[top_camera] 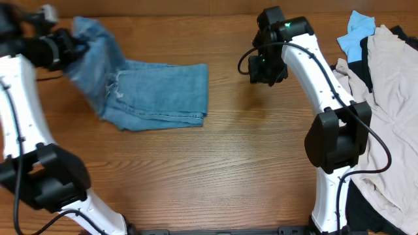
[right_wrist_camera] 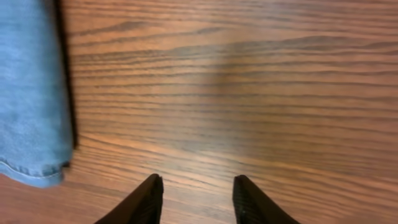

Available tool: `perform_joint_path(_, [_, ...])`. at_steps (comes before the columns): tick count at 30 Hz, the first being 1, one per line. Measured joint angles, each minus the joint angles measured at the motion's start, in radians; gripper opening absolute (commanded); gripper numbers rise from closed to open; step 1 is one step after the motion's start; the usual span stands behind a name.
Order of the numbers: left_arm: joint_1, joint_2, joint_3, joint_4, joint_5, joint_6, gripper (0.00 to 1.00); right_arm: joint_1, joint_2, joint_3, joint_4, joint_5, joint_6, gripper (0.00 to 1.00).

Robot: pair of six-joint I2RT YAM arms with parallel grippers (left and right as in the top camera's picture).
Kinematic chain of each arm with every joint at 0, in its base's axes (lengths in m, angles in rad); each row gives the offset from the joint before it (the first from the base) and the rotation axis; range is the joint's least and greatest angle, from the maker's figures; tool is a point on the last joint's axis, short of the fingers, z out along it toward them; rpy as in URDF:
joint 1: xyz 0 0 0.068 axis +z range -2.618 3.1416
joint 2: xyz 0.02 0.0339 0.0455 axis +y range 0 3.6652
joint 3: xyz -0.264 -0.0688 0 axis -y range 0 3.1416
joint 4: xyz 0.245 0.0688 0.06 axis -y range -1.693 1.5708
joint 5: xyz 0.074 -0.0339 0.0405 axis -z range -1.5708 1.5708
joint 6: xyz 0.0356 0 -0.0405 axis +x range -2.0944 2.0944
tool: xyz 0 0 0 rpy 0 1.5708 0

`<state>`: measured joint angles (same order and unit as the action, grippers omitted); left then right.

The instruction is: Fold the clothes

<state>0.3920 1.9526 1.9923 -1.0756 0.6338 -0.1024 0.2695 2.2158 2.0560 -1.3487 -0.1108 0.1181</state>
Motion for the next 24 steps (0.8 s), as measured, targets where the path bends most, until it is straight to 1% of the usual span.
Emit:
perform_joint_path(1, [-0.053,0.000,0.000,0.001,-0.002,-0.002,0.04,0.007,0.000,-0.030,0.024,-0.010,0.000,0.39])
perform_joint_path(5, [-0.164,0.000,0.000,0.006,-0.025,-0.022,0.04,0.036,0.000,-0.116,0.099,-0.026,-0.003,0.38])
perform_joint_path(11, [-0.323,0.000,0.000,0.005,-0.128,-0.042,0.04,0.125,0.002,-0.240,0.223,-0.042,-0.003,0.38])
perform_joint_path(16, [-0.380,0.000,0.000,0.005,-0.176,-0.068,0.04,0.156,0.023,-0.263,0.258,-0.046,-0.003,0.38])
perform_joint_path(18, [-0.389,0.000,0.000,0.006,-0.187,-0.097,0.04,0.156,0.050,-0.263,0.267,-0.046,-0.003,0.37])
perform_joint_path(19, [-0.391,0.000,0.000,0.006,-0.194,-0.111,0.04,0.156,0.055,-0.263,0.269,-0.047,-0.003,0.34])
perform_joint_path(24, [-0.443,0.000,0.000,0.022,-0.210,-0.200,0.04,0.157,0.056,-0.263,0.271,-0.051,-0.004,0.34])
